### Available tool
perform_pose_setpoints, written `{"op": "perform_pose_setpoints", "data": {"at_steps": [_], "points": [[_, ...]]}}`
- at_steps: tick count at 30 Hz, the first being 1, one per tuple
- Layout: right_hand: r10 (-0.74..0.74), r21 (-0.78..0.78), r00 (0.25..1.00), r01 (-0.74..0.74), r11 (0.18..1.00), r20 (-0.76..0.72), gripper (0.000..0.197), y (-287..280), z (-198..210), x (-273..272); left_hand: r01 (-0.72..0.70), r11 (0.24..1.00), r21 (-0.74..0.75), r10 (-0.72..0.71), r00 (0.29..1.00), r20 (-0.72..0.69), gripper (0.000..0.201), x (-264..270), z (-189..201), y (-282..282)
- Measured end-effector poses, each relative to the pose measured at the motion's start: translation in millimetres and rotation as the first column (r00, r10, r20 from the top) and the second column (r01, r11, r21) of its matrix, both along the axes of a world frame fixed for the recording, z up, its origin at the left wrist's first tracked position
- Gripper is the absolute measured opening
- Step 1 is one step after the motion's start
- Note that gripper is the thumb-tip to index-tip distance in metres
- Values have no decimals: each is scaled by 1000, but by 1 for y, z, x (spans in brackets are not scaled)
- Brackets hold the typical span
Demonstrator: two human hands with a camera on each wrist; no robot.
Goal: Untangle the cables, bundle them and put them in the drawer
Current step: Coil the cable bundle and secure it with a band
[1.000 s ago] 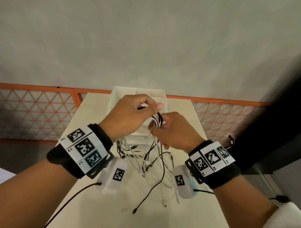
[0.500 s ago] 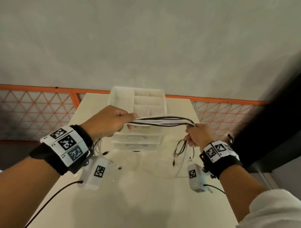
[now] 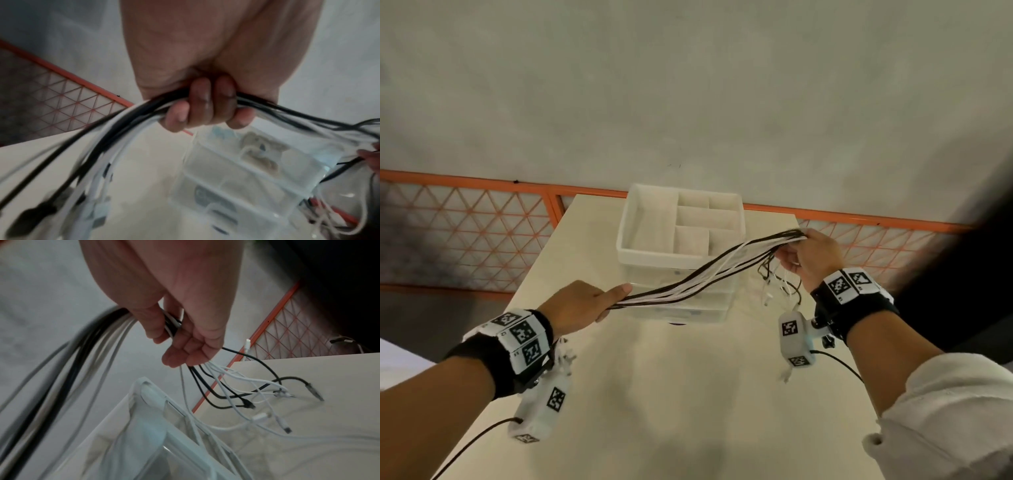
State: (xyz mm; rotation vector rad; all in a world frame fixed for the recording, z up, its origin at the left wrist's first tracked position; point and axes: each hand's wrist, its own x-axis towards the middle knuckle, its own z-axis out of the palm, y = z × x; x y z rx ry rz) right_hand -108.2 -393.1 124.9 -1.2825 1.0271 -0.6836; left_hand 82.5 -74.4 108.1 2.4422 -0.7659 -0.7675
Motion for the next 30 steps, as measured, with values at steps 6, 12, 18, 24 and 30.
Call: {"op": "perform_pose_setpoints", "data": {"at_steps": [6, 12, 18, 24, 30], "points": [[85, -2, 913, -91, 996, 399, 22, -3, 28, 16, -29, 990, -139, 49, 988, 145, 64, 3, 22, -20], [62, 190, 921, -145, 971, 385, 32, -15, -40, -3, 62, 994, -91, -43, 979, 198, 59, 2, 17, -22], [77, 246, 996, -66, 967, -38, 41, 12, -137, -57, 116, 993, -33, -110, 985, 135, 57, -8, -11, -15], [304, 224, 756, -212, 951, -580, 57, 20, -160, -90, 321, 945, 62, -325, 940, 103, 55, -21, -28, -14], [132, -120, 546, -401, 908, -827, 66, 37, -103, -86, 367, 930, -3, -359, 911, 201, 46, -39, -18, -24]]}}
